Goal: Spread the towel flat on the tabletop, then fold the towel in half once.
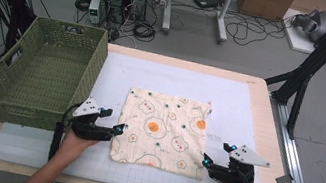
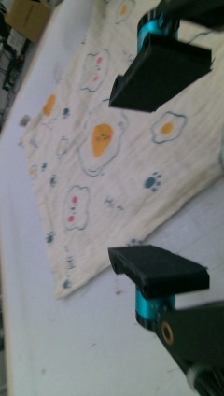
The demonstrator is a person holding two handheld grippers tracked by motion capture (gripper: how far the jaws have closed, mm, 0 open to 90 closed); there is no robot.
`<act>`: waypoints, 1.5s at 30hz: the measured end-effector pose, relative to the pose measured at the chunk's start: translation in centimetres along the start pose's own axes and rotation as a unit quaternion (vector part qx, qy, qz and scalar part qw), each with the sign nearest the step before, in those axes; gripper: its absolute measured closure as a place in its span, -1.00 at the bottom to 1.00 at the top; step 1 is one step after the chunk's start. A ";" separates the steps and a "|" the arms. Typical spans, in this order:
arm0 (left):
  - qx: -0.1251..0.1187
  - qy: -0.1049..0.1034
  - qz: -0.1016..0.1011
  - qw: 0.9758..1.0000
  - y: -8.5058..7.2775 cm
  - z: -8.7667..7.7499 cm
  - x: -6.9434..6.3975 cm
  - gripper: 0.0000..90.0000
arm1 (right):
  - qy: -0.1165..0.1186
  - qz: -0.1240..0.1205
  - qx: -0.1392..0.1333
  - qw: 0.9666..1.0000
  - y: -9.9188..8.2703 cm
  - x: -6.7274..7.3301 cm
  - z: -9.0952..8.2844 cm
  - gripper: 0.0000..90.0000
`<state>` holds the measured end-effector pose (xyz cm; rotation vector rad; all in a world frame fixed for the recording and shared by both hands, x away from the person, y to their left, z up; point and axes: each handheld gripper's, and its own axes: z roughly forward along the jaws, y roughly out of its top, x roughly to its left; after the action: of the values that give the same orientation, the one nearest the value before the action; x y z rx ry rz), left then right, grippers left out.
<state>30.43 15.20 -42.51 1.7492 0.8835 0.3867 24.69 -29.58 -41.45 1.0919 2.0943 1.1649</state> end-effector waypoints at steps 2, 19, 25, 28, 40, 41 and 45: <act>-0.012 0.006 0.000 1.000 0.6 0.0 0.3 -0.56 | -0.007 0.009 -0.004 1.000 0.3 -0.2 0.1 -0.71; -0.021 -0.022 0.022 0.999 -0.1 -0.9 0.3 -0.56 | -0.015 0.010 -0.002 1.000 -0.1 -0.8 0.9 -0.74; -0.018 -0.020 0.023 0.999 -0.2 -0.9 0.2 -0.56 | -0.017 0.011 -0.001 1.000 -0.3 -0.9 0.7 -0.74; -0.014 -0.018 0.019 1.000 -0.3 -0.9 0.4 -0.56 | -0.017 0.015 0.001 1.000 -0.4 -0.9 0.7 -0.74; -0.015 -0.008 0.012 1.000 -0.3 -1.1 1.0 -0.55 | -0.014 0.017 -0.002 1.000 -0.2 -0.7 1.2 -0.74; -0.016 -0.010 0.011 1.000 -0.3 -1.1 1.0 -0.55 | -0.014 0.017 -0.002 1.000 -0.2 -0.7 1.2 -0.74; -0.013 -0.009 0.012 1.000 -0.3 -1.1 1.0 -0.55 | -0.016 0.017 -0.002 1.000 -0.3 -0.8 1.2 -0.74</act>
<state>30.26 16.66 -42.59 1.7377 0.8406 0.3957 25.92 -29.80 -42.25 1.1409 2.0565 1.1597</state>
